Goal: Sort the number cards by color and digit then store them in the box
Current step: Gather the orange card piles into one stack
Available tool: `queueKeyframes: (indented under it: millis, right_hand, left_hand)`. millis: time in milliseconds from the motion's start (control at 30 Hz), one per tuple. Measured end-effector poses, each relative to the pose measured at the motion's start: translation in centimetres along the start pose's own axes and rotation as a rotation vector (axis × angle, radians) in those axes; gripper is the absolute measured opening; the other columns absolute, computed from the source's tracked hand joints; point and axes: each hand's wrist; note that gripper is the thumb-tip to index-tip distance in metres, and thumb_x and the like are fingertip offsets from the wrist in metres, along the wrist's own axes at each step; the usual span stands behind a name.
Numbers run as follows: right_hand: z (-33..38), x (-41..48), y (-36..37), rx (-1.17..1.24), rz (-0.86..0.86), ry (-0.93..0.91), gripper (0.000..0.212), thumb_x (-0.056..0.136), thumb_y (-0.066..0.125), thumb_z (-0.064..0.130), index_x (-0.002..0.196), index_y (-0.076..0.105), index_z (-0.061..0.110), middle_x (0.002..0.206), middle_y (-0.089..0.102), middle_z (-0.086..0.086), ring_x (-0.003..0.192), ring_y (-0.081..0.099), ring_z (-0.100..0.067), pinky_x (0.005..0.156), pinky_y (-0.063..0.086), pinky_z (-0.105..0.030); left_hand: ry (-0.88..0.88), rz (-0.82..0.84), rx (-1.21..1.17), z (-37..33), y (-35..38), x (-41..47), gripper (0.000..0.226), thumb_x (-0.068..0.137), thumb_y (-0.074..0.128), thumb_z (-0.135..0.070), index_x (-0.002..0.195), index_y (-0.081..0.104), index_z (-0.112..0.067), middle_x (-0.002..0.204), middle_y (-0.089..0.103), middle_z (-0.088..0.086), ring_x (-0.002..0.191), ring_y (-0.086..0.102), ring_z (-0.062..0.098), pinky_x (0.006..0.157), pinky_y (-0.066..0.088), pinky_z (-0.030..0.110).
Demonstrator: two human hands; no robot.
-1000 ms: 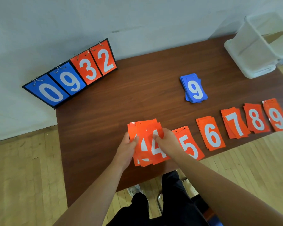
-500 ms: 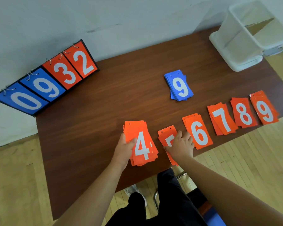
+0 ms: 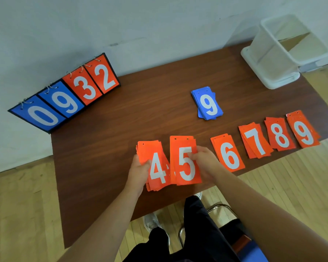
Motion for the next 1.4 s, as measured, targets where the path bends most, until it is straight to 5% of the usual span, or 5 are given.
queueKeyframes:
  millis: [367,667,900,1200,1400]
  right_hand:
    - [0.5,-1.8,2.5,-0.345,-0.096,-0.198,0.044,0.100,0.048,0.034,0.139,0.045,0.012,0.133,0.056,-0.004,0.118,0.055,-0.021,0.091,0.047,-0.033]
    - [-2.8,3.1,-9.7,-0.687,-0.425,-0.152,0.057,0.090,0.064,0.037,0.132,0.044,0.006,0.133,0.042,-0.018,0.122,0.045,-0.038,0.098,0.044,-0.046]
    - [-3.7,5.9,-12.8,-1.038,-0.468,0.006,0.085,0.075,0.073,0.059,0.131,0.037,0.008,0.133,0.042,-0.016,0.126,0.042,-0.033,0.101,0.040,-0.040]
    - [-2.2,8.1,-12.6,-0.913,-0.383,0.011,0.064,0.079,0.075,0.038,0.124,0.041,0.010,0.132,0.043,-0.015,0.126,0.043,-0.035,0.106,0.034,-0.042]
    - [-1.1,8.4,-13.3,-0.730,-0.242,-0.095,0.044,0.088,0.056,0.005,0.127,0.036,0.008,0.118,0.059,-0.016,0.105,0.061,-0.035,0.082,0.053,-0.040]
  left_hand:
    - [0.083,0.237,-0.035,-2.7,4.6,-2.5,0.027,0.096,0.063,-0.022,0.118,0.056,-0.036,0.118,0.070,0.003,0.105,0.070,0.024,0.092,0.056,0.047]
    - [-0.035,0.143,0.013,-3.5,11.0,-0.7,0.036,0.096,0.062,-0.022,0.128,0.050,-0.035,0.119,0.068,-0.002,0.104,0.068,0.021,0.092,0.056,0.047]
    - [-0.076,0.040,-0.013,-4.6,14.8,0.3,0.036,0.098,0.060,-0.023,0.130,0.048,-0.033,0.117,0.065,-0.003,0.102,0.067,0.019,0.086,0.058,0.041]
    - [-0.161,-0.144,-0.084,-4.3,16.2,0.8,0.032,0.097,0.061,-0.019,0.124,0.049,-0.032,0.109,0.065,-0.004,0.096,0.066,0.018,0.080,0.058,0.039]
    - [-0.183,-0.264,-0.103,-4.0,16.6,0.7,0.036,0.098,0.060,-0.017,0.132,0.050,-0.023,0.122,0.064,0.006,0.107,0.065,0.028,0.092,0.055,0.046]
Point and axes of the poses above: each hand's wrist, its own x-axis towards the middle knuckle, its own y-axis out of the palm, z = x × y
